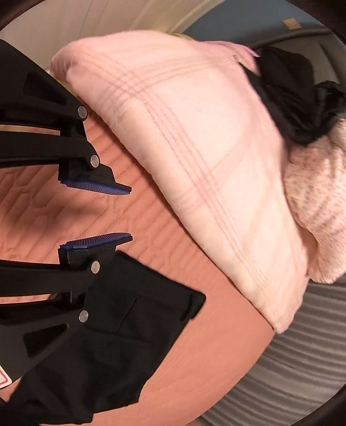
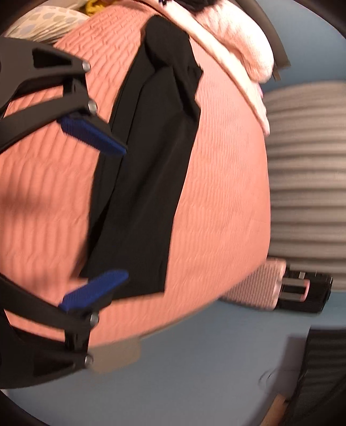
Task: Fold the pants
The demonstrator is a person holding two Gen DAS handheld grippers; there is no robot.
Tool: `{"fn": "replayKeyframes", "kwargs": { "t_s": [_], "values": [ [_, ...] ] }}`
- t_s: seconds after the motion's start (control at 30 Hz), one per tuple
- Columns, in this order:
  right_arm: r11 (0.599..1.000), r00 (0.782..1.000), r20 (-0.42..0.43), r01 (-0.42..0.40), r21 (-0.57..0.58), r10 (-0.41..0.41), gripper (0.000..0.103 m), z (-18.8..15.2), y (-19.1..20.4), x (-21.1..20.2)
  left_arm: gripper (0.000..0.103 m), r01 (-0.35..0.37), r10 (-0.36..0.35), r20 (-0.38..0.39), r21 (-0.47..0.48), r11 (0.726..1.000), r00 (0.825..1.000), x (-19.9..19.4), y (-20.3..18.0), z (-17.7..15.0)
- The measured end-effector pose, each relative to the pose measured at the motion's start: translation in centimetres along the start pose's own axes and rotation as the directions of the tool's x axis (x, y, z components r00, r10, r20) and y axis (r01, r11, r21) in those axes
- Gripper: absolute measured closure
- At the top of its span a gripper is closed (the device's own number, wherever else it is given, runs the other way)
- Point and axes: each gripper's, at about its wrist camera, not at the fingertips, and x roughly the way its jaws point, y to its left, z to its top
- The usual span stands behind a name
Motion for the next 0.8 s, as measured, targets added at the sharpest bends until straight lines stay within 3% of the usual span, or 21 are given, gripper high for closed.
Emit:
{"fn": "replayKeyframes", "kwargs": {
  "t_s": [0.07, 0.17, 0.27, 0.37, 0.43, 0.5, 0.63, 0.7, 0.73, 0.77, 0.8],
  "values": [
    [0.998, 0.999, -0.032, 0.027, 0.064, -0.025, 0.014, -0.7, -2.7, 0.8, 0.072, 0.019, -0.021, 0.035, 0.049, 0.999, 0.999, -2.3, -2.4, -1.0],
    [0.987, 0.998, -0.066, 0.015, 0.160, -0.004, 0.014, -1.4, -5.9, 2.8, 0.053, 0.089, -0.096, 0.054, 0.119, 0.989, 0.994, -4.7, -7.6, -3.2],
    [0.961, 0.984, -0.113, -0.104, 0.255, 0.136, 0.014, -1.8, -7.6, 5.6, 0.052, 0.158, -0.165, 0.031, 0.171, 0.973, 0.986, -5.7, -13.1, -6.0],
    [0.940, 0.976, -0.093, -0.159, 0.303, 0.195, 0.015, -1.2, -8.6, 7.5, 0.052, 0.216, -0.220, -0.012, 0.240, 0.946, 0.975, -6.6, -18.7, -9.9],
    [0.912, 0.970, -0.046, -0.207, 0.354, 0.238, 0.021, 0.1, -9.6, 8.6, 0.051, 0.257, -0.255, -0.044, 0.278, 0.926, 0.966, -7.0, -22.2, -12.0],
    [0.893, 0.963, -0.042, -0.230, 0.387, 0.266, 0.023, 1.6, -10.4, 10.8, 0.047, 0.271, -0.268, -0.054, 0.315, 0.909, 0.962, -7.7, -24.6, -13.3],
    [0.918, 0.942, -0.195, -0.193, 0.347, 0.272, 0.040, 3.0, -10.1, 17.3, 0.046, 0.301, -0.296, -0.070, 0.368, 0.880, 0.953, -8.9, -27.8, -15.1],
    [0.941, 0.945, -0.231, -0.158, 0.298, 0.232, 0.040, 3.2, -9.2, 18.8, 0.046, 0.282, -0.284, -0.058, 0.406, 0.869, 0.957, -9.5, -28.8, -15.6],
    [0.952, 0.947, -0.239, -0.145, 0.271, 0.212, 0.049, 3.2, -8.9, 18.8, 0.045, 0.269, -0.273, -0.050, 0.413, 0.870, 0.961, -9.5, -28.7, -15.6],
    [0.968, 0.948, -0.260, -0.125, 0.216, 0.181, 0.084, 3.6, -8.4, 18.7, 0.042, 0.261, -0.267, -0.046, 0.423, 0.867, 0.962, -9.5, -28.8, -15.6],
    [0.966, 0.945, -0.256, -0.153, 0.209, 0.205, 0.096, 3.9, -8.2, 18.3, 0.040, 0.254, -0.261, -0.044, 0.428, 0.867, 0.964, -9.6, -28.7, -15.8]
  ]
}}
